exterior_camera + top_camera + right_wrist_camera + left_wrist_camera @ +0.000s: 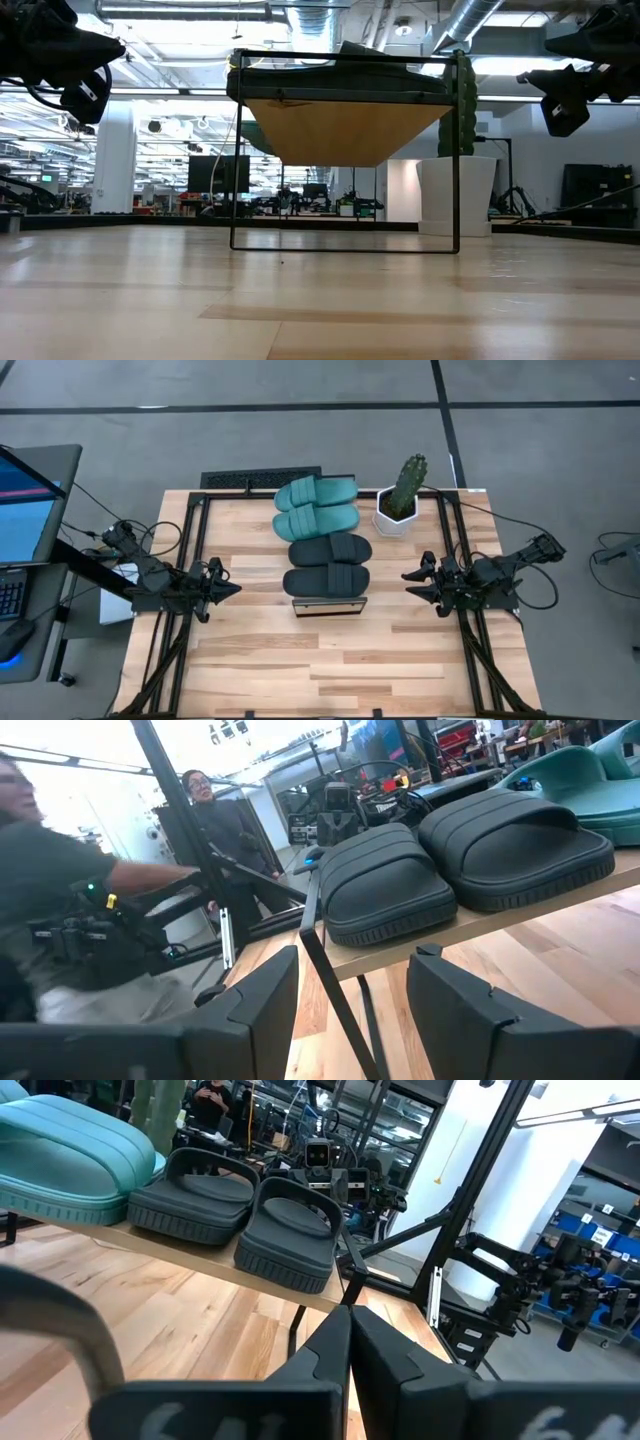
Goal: Pick and place slides into the shelf
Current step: Return to Home Position
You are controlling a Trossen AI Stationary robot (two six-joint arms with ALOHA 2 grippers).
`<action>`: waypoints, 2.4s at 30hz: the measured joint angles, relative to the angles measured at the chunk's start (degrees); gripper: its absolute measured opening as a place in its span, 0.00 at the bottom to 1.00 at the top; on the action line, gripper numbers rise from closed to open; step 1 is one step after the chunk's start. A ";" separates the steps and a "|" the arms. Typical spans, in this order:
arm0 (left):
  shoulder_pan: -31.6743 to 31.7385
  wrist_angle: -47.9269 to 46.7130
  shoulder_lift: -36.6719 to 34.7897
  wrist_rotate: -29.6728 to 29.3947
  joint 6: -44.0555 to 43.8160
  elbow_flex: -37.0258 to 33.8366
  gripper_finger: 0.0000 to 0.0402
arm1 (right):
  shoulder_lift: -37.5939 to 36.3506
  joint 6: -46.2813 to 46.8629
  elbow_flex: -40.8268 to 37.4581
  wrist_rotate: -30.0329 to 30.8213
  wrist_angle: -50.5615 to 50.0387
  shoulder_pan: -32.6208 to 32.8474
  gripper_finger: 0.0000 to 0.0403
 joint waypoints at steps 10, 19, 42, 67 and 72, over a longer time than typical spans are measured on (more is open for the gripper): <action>0.00 -0.04 0.00 -0.01 0.34 0.00 0.00 | 0.00 -0.01 0.00 0.00 0.00 0.00 0.43; 0.00 -0.07 0.00 0.01 0.96 -0.02 0.00 | 0.00 0.01 -0.02 0.00 0.00 0.00 0.43; -0.01 -0.10 0.00 0.02 1.42 -0.02 0.00 | 0.00 0.01 -0.02 0.00 -0.02 0.00 0.44; 0.00 -0.11 0.00 0.03 0.76 -0.02 0.00 | 0.01 0.00 -0.02 0.01 -0.02 -0.01 0.43; 0.00 -0.11 0.00 0.04 1.21 -0.02 0.00 | 0.01 0.01 -0.02 0.00 -0.02 0.00 0.44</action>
